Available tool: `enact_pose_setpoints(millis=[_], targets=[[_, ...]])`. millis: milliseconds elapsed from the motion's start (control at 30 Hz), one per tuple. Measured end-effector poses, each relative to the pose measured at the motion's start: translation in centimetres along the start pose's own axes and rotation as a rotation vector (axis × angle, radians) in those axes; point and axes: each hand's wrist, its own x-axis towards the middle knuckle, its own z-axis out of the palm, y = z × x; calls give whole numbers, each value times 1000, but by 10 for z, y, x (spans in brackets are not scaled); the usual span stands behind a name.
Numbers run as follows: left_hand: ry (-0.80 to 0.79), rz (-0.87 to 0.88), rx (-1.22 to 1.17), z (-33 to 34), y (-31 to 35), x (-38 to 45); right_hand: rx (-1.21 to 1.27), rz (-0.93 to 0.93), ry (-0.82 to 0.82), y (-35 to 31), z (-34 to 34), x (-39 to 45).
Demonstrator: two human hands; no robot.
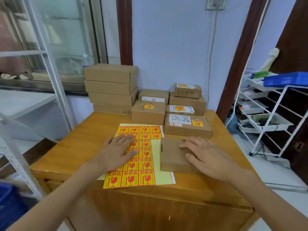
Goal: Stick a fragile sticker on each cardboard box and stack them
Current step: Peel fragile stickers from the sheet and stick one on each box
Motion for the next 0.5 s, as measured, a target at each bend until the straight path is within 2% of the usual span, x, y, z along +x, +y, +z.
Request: enact_pose_setpoints(millis=[67,133,233,333,433,500], targets=[[38,-11,-46,5,-6,-6,-56,62,15,3,-6,12],[82,-25,-51,4,-5,-6,-34,105,97,-12,-11,32],[111,-78,-123,1,-2,-1,31,7,194,-51,-11,71],[111,-92,-156,0,-2,-3,12,-67,72,-63,-9,118],[143,-113,-203,-3,-5,-4,-7,-25,-74,-45,-7,153],[169,-133,-236,-2,-7,-4,-12,-16,-107,-36,0,164]])
